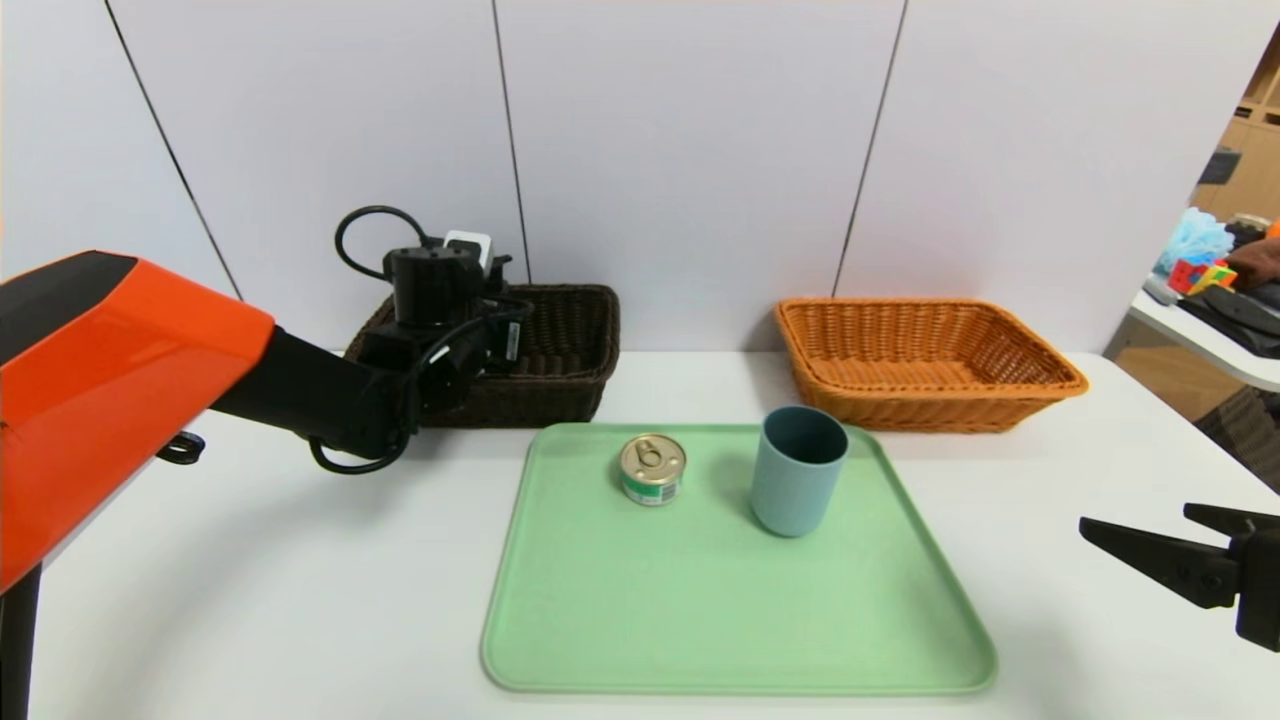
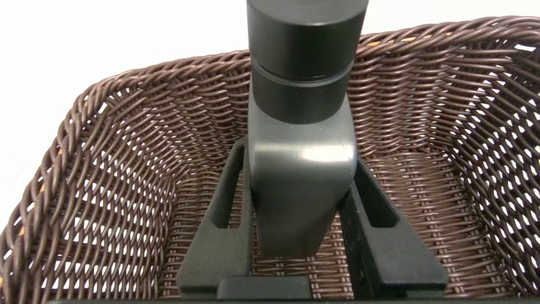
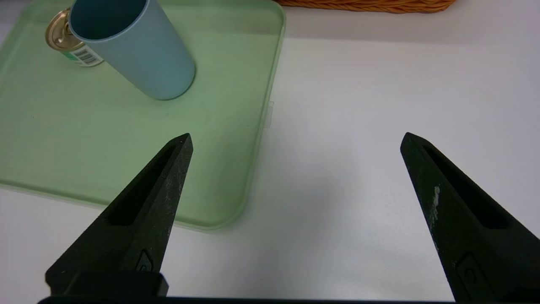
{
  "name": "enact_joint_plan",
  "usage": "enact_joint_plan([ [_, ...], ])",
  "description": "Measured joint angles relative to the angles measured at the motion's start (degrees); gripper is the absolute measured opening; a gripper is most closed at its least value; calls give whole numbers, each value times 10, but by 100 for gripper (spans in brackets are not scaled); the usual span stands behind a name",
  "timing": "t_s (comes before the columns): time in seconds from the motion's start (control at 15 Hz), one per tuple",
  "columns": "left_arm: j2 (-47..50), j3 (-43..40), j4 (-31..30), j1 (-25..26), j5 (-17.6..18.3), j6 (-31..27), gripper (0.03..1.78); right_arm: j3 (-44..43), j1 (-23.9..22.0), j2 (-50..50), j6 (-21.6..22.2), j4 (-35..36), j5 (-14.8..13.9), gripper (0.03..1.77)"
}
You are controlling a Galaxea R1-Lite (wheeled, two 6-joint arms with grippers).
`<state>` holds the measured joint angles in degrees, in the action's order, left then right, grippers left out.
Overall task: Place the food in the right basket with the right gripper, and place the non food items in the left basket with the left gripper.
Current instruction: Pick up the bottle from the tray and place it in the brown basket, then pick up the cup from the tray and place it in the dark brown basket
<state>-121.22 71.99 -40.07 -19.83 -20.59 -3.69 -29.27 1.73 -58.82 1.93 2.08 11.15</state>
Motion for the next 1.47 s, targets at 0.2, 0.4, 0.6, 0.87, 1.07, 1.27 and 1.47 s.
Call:
enact_joint_plan([
  [0.2,0,0,0,0,0,0,59,0,0,0,-1,0,0,170],
  [0.4,-1,2,0,0,1,0,59,-1,0,0,-1,1,0,170],
  [0.6,-1,4,-1,0,1,0,59,-1,0,0,-1,1,0,170],
  [0.87,-1,4,-2,0,1,0,66,-1,0,1,-1,1,0,170],
  [1.07,0,4,-4,0,1,0,99,0,0,4,-1,0,0,170],
  [1.27,0,3,-5,0,0,1,123,0,0,6,-1,0,0,170],
  [1.47,12,-2,-5,0,-4,0,138,3,0,6,0,0,0,170],
])
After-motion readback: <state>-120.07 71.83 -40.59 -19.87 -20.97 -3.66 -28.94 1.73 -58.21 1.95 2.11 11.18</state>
